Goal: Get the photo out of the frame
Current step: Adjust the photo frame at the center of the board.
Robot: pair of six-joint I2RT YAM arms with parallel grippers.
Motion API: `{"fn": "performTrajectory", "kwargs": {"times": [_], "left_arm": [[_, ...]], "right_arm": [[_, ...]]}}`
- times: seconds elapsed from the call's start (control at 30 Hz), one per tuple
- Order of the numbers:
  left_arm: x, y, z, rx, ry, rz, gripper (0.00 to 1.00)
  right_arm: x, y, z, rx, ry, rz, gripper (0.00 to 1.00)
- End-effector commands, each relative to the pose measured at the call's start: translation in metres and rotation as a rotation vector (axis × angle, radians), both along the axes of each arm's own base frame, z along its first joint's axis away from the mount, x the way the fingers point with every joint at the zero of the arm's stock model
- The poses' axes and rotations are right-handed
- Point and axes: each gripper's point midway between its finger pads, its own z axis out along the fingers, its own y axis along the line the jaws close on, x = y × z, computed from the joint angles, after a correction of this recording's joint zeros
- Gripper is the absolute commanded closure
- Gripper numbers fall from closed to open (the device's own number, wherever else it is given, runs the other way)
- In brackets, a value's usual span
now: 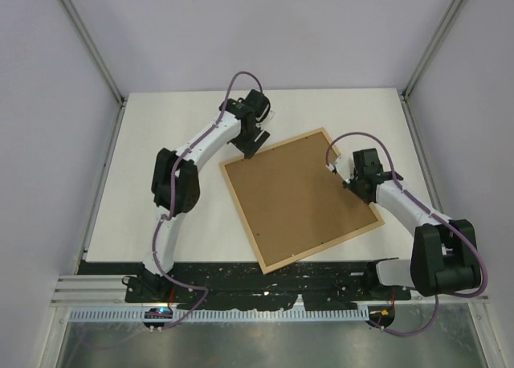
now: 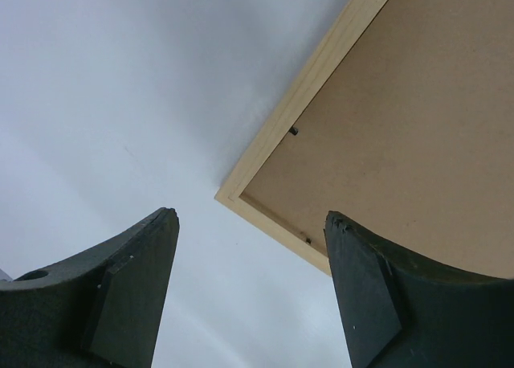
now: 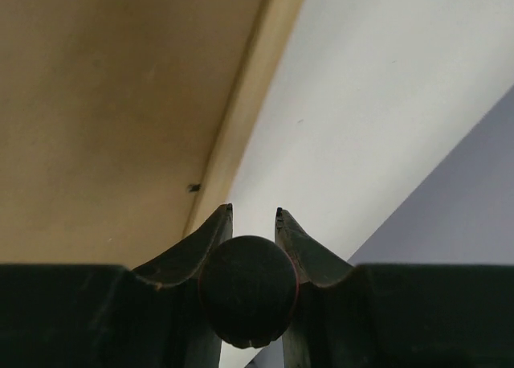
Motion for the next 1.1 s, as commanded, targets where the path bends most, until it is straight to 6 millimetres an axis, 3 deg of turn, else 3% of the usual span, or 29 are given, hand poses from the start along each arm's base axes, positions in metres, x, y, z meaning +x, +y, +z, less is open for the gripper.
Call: {"fn": "performTrajectory", "kwargs": {"times": [0.0,0.3,0.57,0.7,0.83,0.97,1.0,1.03,1.07], "left_arm": [[0.009,0.005,-0.011,0.062,0.0,0.002,0.22],[0.019,0.023,-0.025,0.056,0.03,0.047,0.21],[0.014,0.021,-0.045,0.054,0.104,0.015,0.22],[0.009,0.02,-0.05,0.048,0.134,0.002,0.22],[-0.002,0.015,-0.052,0.012,0.173,-0.016,0.22],[-0.015,0.014,-0.058,-0.005,0.212,-0.025,0.22],[-0.019,0.015,-0.06,-0.007,0.225,-0.024,0.22],[-0.023,0.015,-0.061,-0.008,0.237,-0.022,0.22],[-0.03,0.017,-0.064,-0.004,0.257,-0.023,0.22]], "right_arm": [[-0.026,-0.006,-0.008,-0.113,0.053,0.021,0.92],[-0.042,-0.003,-0.042,-0.192,0.149,0.037,0.92],[-0.028,-0.01,-0.065,-0.264,0.164,0.032,0.92],[0.0,-0.008,-0.065,-0.282,0.111,0.032,0.92],[0.042,-0.006,-0.062,-0.28,0.052,0.023,0.92],[0.109,0.004,-0.051,-0.248,-0.065,0.036,0.92],[0.117,0.005,-0.062,-0.246,-0.054,0.043,0.92],[0.147,0.009,-0.045,-0.227,-0.138,0.039,0.92],[0.158,0.013,-0.053,-0.22,-0.142,0.045,0.92]]}}
